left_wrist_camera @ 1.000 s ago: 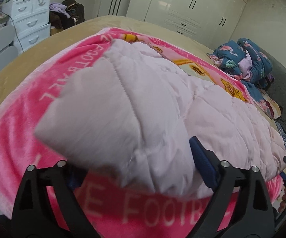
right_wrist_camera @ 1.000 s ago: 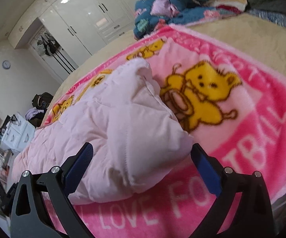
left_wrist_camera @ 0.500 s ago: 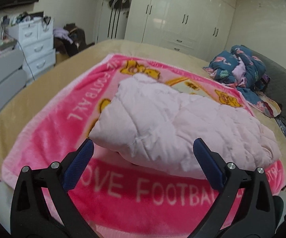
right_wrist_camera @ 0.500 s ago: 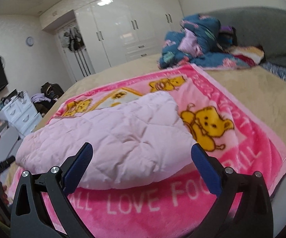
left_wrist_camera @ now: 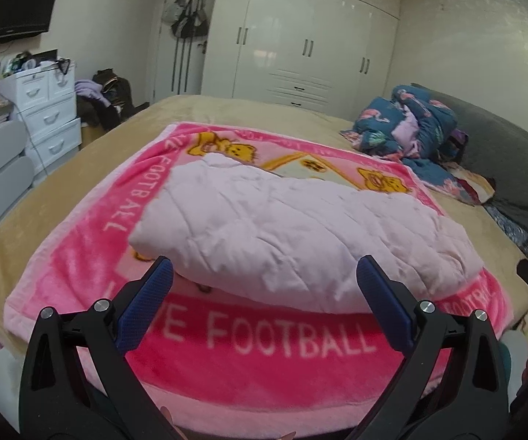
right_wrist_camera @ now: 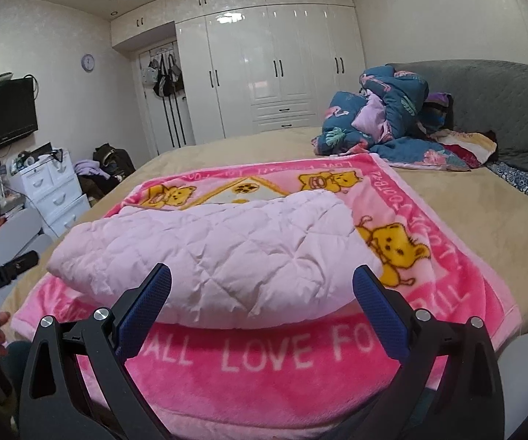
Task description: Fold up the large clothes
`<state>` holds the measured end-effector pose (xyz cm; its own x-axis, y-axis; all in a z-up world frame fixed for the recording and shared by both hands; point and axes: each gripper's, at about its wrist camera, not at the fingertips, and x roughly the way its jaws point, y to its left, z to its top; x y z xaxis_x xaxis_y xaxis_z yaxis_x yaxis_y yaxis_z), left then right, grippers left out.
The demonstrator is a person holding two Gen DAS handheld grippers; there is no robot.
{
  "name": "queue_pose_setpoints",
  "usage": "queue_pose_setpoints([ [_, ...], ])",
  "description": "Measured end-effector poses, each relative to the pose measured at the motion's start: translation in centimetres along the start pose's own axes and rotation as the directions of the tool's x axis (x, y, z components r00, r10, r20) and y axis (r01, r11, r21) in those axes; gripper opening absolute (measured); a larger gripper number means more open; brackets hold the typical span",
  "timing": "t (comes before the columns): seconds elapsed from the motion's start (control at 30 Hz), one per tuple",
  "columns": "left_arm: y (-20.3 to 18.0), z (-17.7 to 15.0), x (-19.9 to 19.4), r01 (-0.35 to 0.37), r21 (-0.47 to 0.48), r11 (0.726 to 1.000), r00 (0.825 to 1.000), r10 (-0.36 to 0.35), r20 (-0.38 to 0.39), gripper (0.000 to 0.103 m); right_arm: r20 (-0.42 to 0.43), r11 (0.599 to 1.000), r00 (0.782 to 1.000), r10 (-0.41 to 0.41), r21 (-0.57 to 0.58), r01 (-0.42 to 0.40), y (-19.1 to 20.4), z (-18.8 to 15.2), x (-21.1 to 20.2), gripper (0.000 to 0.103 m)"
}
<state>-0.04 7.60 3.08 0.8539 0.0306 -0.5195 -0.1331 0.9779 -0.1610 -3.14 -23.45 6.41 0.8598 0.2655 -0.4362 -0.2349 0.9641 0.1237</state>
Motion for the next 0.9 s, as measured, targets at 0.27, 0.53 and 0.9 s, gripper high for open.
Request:
queue_pose_setpoints([
  [0.27, -2.8, -2.6, 0.1, 0.046, 0.037, 0.998, 0.998, -0.044, -0.042, 0.094, -0.031, 0.998, 0.999, 0.035, -0.046, -0.037, 1.9, -1.8, -1.0, 0.099],
  [0.53, -5.1, -4.1, 0.5, 0.079, 0.072, 0.994, 0.995, -0.075, -0.068, 0.094, -0.158, 0.995, 0.985, 0.074, -0.055, -0.084, 4.1, -4.7, 0.9, 0.099],
  [0.9, -5.9, -4.7, 0.6, 0.077, 0.1, 0.992, 0.995, -0.07, -0.072, 0.094, -0.127, 0.995, 0.989, 0.079, -0.058, -0.087, 4.2, -4.8, 1.0, 0.099],
])
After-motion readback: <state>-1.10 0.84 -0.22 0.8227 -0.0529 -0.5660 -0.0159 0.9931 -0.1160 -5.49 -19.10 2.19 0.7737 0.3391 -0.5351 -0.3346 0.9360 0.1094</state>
